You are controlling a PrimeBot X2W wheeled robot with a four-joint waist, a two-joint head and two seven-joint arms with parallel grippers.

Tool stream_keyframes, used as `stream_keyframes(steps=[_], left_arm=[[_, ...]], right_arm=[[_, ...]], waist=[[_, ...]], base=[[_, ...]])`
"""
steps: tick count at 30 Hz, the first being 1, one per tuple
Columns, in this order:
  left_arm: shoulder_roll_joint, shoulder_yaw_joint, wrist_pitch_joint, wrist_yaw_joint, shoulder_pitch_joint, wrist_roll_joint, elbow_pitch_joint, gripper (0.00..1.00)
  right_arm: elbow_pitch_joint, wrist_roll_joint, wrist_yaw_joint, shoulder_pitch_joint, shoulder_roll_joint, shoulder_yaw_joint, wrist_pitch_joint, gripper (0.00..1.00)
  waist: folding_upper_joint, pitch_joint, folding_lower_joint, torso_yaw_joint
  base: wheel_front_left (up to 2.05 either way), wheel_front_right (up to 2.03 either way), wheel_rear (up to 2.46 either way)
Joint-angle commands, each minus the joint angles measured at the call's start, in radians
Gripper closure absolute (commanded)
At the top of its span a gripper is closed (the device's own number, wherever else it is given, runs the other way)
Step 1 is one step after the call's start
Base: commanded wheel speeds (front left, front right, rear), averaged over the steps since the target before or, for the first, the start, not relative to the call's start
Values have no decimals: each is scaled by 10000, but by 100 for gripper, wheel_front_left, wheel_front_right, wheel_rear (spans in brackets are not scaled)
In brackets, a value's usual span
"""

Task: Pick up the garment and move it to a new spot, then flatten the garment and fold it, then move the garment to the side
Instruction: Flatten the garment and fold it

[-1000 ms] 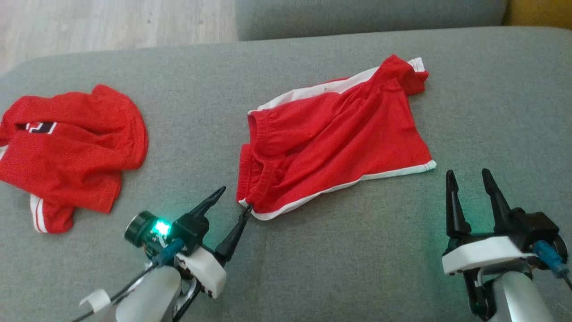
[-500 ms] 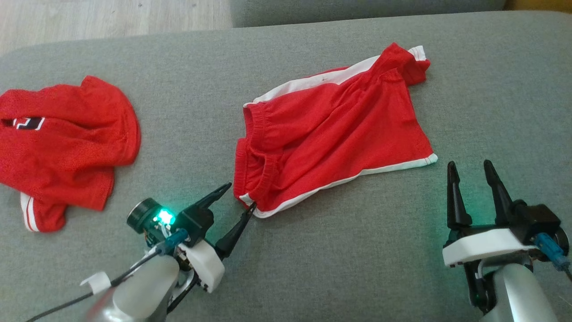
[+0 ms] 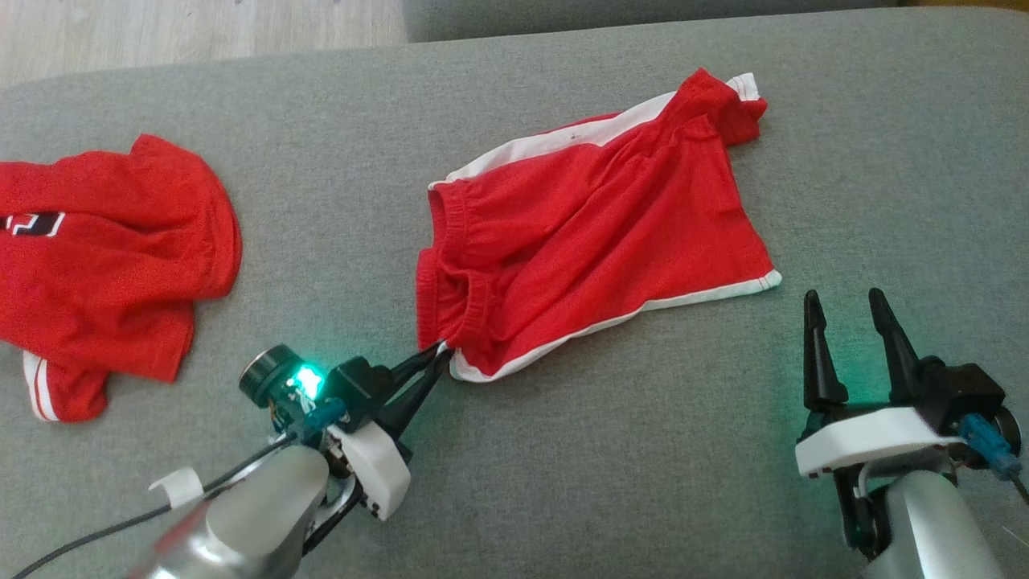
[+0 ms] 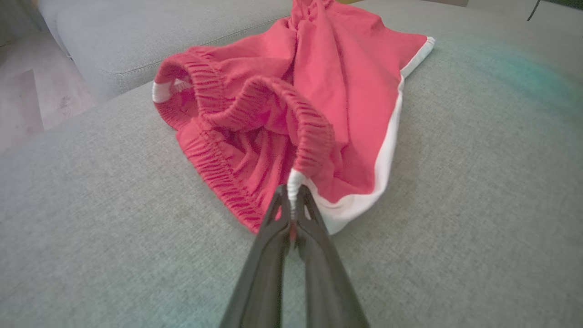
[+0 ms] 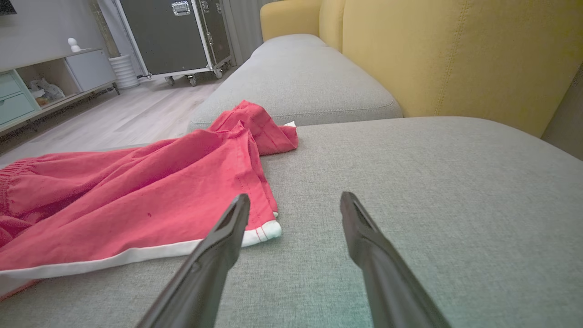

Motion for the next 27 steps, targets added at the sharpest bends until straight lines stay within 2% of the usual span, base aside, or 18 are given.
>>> stream_keyframes(steps=[1, 4, 9, 18, 27], left_arm=[[324, 253, -95, 18, -504, -77, -185, 100], [339, 335, -95, 18, -572, -249, -232, 100], [306, 1092, -95, 87, -381, -362, -494, 100], [55, 1880, -95, 182, 70, 62, -1124, 100], [-204, 2169, -95, 95, 68, 412, -1187, 100]], right_arm=[[-250, -78, 65, -346, -25, 206, -107, 0], [-132, -95, 65, -343, -24, 214, -107, 0], [239, -397, 65, -506, -30, 394, -107, 0], [2342, -1263, 65, -1752, -176, -29, 769, 0], [4256, -1273, 65, -3063, -186, -152, 1418, 0]], waist=[[0, 2, 0, 7], [0, -8, 0, 37], [0, -96, 0, 142], [0, -98, 0, 447], [0, 73, 0, 655]], base=[[0, 0, 0], [0, 0, 0], [0, 0, 0], [0, 0, 0], [0, 0, 0]])
